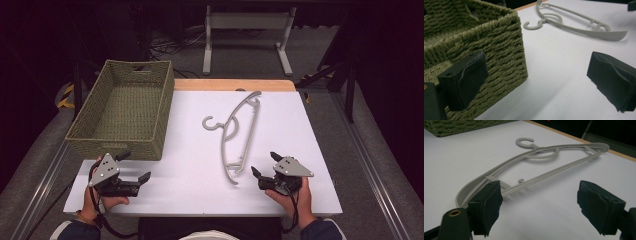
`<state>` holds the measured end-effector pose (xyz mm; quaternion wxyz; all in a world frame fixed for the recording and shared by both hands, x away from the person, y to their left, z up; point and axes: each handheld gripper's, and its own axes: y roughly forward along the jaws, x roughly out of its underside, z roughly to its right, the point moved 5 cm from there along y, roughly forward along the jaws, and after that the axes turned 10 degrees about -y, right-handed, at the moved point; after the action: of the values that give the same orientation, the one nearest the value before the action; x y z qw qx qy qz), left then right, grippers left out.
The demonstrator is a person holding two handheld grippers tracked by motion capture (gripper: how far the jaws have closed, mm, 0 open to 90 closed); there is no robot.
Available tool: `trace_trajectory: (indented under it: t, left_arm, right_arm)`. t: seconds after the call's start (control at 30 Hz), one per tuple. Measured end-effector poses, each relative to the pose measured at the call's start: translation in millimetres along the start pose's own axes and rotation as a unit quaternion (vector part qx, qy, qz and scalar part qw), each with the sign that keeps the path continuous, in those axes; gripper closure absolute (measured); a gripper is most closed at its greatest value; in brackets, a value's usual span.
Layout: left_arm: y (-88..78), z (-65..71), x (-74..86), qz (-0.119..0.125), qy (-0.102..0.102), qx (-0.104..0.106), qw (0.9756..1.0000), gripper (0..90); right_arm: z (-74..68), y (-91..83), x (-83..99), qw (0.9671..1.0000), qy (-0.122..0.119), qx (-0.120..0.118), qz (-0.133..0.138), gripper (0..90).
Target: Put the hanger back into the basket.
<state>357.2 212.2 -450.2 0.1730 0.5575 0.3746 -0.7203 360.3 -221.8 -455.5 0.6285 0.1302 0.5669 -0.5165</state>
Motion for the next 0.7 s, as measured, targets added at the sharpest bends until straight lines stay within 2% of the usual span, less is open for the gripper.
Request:
trace_trajectory:
  t: [0.07, 0.17, 0.3, 0.37, 0.4, 0.43, 0.47, 0.53, 0.57, 0.6, 0.63, 0.7]
  left_arm:
    - [2.2, 0.4, 0.2, -0.003, -0.001, 0.003, 1.0, 3.6]
    - [4.4, 0.6, 1.2, -0.008, 0.002, 0.003, 1.0, 3.6]
    - [4.6, 1.1, 1.0, -0.008, 0.0, 0.001, 1.0, 3.6]
    - [5.1, 0.1, 1.0, -0.009, 0.0, 0.0, 1.0, 3.6]
    - [5.2, -0.1, 1.3, -0.01, 0.0, 0.0, 0.9999, 3.6]
    - [5.2, -0.1, 1.3, -0.01, 0.0, 0.0, 0.9999, 3.6]
    - [5.2, -0.2, 1.4, -0.011, 0.0, 0.0, 0.9999, 3.6]
    - [4.8, -0.1, 1.1, -0.009, 0.0, 0.001, 1.0, 3.6]
    - [4.3, -0.3, 1.1, -0.012, 0.001, 0.003, 0.9999, 3.6]
    - [4.5, -0.6, 1.2, -0.01, 0.002, 0.0, 0.9999, 3.6]
    - [4.6, -0.4, 1.4, -0.008, 0.0, 0.001, 1.0, 3.6]
    - [4.2, 0.0, 1.6, -0.009, -0.001, 0.002, 1.0, 3.6]
  right_arm:
    - [-4.0, 1.5, -1.0, 0.9999, -0.005, -0.007, -0.005, 20.4]
    - [-9.8, 3.1, -7.0, 0.9992, -0.007, -0.038, -0.014, 20.0]
    - [-14.8, 8.8, -17.1, 0.9981, -0.003, -0.055, -0.026, 19.9]
    - [-17.2, 14.6, -24.2, 0.9971, 0.008, -0.069, -0.03, 24.7]
    - [-19.6, 18.1, -27.2, 0.996, 0.005, -0.081, -0.037, 25.4]
    - [-19.6, 18.1, -27.2, 0.996, 0.005, -0.081, -0.037, 25.4]
    - [-23.7, 28.8, -35.5, 0.9935, 0.006, -0.098, -0.059, 25.8]
    - [-24.5, 31.3, -37.3, 0.9924, 0.011, -0.105, -0.062, 25.8]
    - [-25.9, 37.7, -41.5, 0.9902, 0.015, -0.117, -0.076, 26.3]
    - [-26.7, 43.7, -44.2, 0.9882, 0.012, -0.121, -0.093, 27.9]
    - [-28.8, 51.1, -47.6, 0.9849, 0.007, -0.133, -0.11, 30.9]
    - [-32.6, 63.1, -52.8, 0.9804, 0.001, -0.145, -0.134, 35.2]
